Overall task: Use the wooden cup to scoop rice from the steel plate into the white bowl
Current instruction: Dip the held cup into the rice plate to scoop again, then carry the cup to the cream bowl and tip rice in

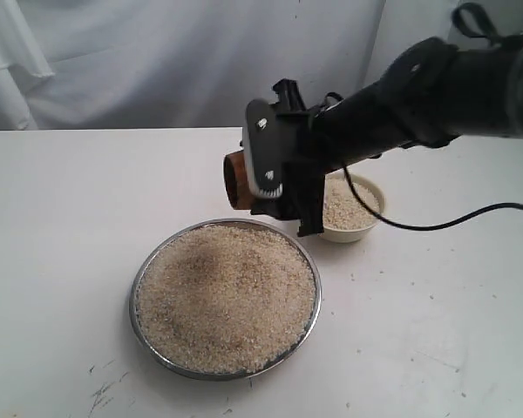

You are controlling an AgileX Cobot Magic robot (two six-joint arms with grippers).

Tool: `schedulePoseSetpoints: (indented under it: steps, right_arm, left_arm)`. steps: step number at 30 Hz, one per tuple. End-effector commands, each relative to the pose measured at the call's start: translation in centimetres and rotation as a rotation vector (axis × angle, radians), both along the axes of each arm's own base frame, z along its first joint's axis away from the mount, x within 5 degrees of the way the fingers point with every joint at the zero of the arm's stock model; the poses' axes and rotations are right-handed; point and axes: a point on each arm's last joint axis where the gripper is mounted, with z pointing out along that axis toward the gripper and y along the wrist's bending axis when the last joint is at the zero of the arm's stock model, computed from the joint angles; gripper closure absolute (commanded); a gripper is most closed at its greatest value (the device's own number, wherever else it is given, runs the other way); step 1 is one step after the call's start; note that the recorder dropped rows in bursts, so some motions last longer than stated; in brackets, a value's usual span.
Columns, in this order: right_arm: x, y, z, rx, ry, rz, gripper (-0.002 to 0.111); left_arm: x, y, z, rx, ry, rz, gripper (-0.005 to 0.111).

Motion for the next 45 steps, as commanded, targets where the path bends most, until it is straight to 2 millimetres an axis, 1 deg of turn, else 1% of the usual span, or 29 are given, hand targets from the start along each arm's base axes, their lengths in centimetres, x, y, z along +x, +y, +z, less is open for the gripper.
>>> schedulePoseSetpoints:
  steps: [1,6,12,16,21,24,27,31,32,35,37,39,41,43,45]
  right_arm:
    - [-1.2,2.9,-1.7,-0.159,-0.214,0.143,0.108]
    - [-2.0,4.8,-3.7,-0.238,-0.306,0.238,0.108]
    - [-1.8,6.0,-6.1,-0.326,-0.461,0.328,0.108]
    - [-2.1,6.5,-7.5,-0.353,-0.453,0.364,0.108]
    - [-3.2,7.0,-8.5,-0.381,-0.416,0.42,0.108]
    - [-4.0,7.3,-8.8,-0.36,-0.329,0.408,0.108]
    - [-4.3,7.3,-8.9,-0.335,-0.266,0.381,0.108]
    - [-4.1,7.1,-8.6,-0.242,-0.129,0.263,0.108]
    - [-3.9,6.6,-8.1,-0.206,-0.063,0.226,0.108]
    - [-3.1,5.3,-7.1,-0.142,0.044,0.159,0.108]
    - [-2.3,3.9,-6.2,-0.055,0.188,0.099,0.108]
    - [-1.7,2.8,-5.8,0.017,0.319,0.073,0.108]
    - [-1.0,1.7,-5.4,0.082,0.4,0.043,0.108]
    - [-0.4,0.8,-4.5,0.175,0.507,0.049,0.108]
    - [0.2,0.0,-3.3,0.253,0.576,0.067,0.108]
  left_arm:
    - [0.0,0.0,-0.1,-0.004,-0.007,-0.001,0.107]
    - [0.0,0.0,-0.1,-0.004,-0.007,-0.001,0.107]
    - [0.0,0.0,-0.1,-0.004,-0.007,-0.001,0.107]
    - [0.0,0.0,-0.1,-0.004,-0.007,-0.001,0.107]
    - [0.0,0.0,-0.1,-0.004,-0.007,-0.001,0.107]
    - [0.0,0.0,-0.1,-0.004,-0.007,-0.001,0.107]
    - [0.0,0.0,-0.1,-0.004,-0.007,-0.001,0.107]
    - [0.0,0.0,-0.1,-0.004,-0.007,-0.001,0.107]
    - [0.0,0.0,-0.1,-0.004,-0.007,-0.001,0.107]
    - [0.0,0.0,-0.1,-0.004,-0.007,-0.001,0.107]
    - [0.0,0.0,-0.1,-0.004,-0.007,-0.001,0.107]
    - [0.0,0.0,-0.1,-0.004,-0.007,-0.001,0.107]
    - [0.0,0.0,-0.1,-0.004,-0.007,-0.001,0.107]
    - [0.0,0.0,-0.1,-0.004,-0.007,-0.001,0.107]
    - [0.0,0.0,-0.1,-0.004,-0.007,-0.001,0.107]
